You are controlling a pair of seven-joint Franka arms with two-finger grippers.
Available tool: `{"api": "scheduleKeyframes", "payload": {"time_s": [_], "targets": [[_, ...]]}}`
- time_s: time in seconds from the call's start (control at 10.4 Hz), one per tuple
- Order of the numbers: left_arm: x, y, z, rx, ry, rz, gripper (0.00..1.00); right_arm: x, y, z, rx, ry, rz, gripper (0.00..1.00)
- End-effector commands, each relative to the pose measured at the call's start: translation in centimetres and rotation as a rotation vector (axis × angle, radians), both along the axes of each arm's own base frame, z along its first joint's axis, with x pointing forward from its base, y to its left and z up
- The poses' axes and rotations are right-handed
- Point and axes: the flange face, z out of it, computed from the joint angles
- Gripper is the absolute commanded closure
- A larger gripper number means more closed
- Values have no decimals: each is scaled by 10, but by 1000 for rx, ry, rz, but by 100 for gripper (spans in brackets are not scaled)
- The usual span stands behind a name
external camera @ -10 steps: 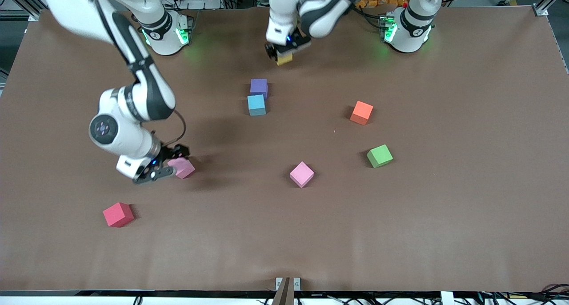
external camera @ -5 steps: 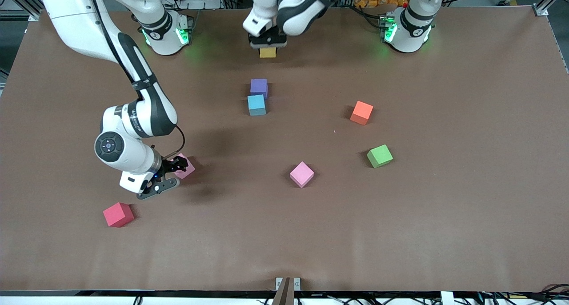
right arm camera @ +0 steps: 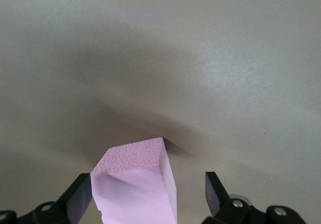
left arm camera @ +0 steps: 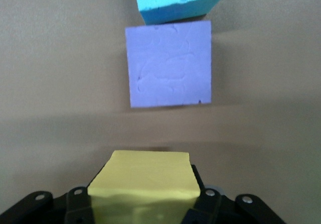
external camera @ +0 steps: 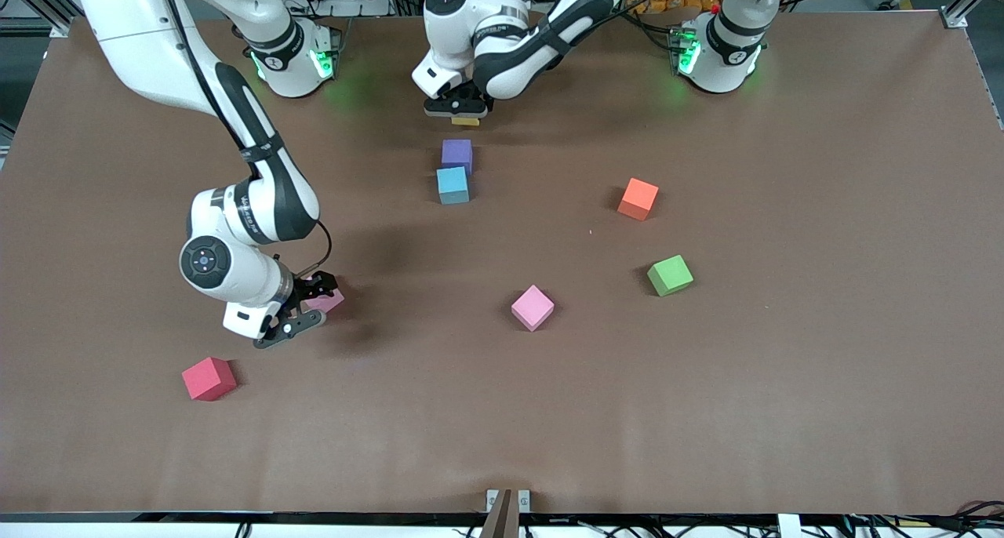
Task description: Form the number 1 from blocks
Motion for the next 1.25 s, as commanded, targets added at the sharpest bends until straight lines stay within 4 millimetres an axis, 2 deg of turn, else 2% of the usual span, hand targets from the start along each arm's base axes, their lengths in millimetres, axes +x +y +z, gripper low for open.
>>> {"api": "scheduleKeyframes", "payload": {"time_s": [0.0,0.48,0.86,1.15], "targets": [[-2,-12,-5,5,-9,-37,100,-6,6,-4,-9,14,45,0],[12,-18,-28,30,-40,-63,100,-8,7,-3,-4,19,79,0],[18,-21,-33,26,-34,-75,100,-23,27,-11,8,45,95,0],[19,-25,-36,21,-29,-71,100,-25,21,-16,6,49,91,0]]}}
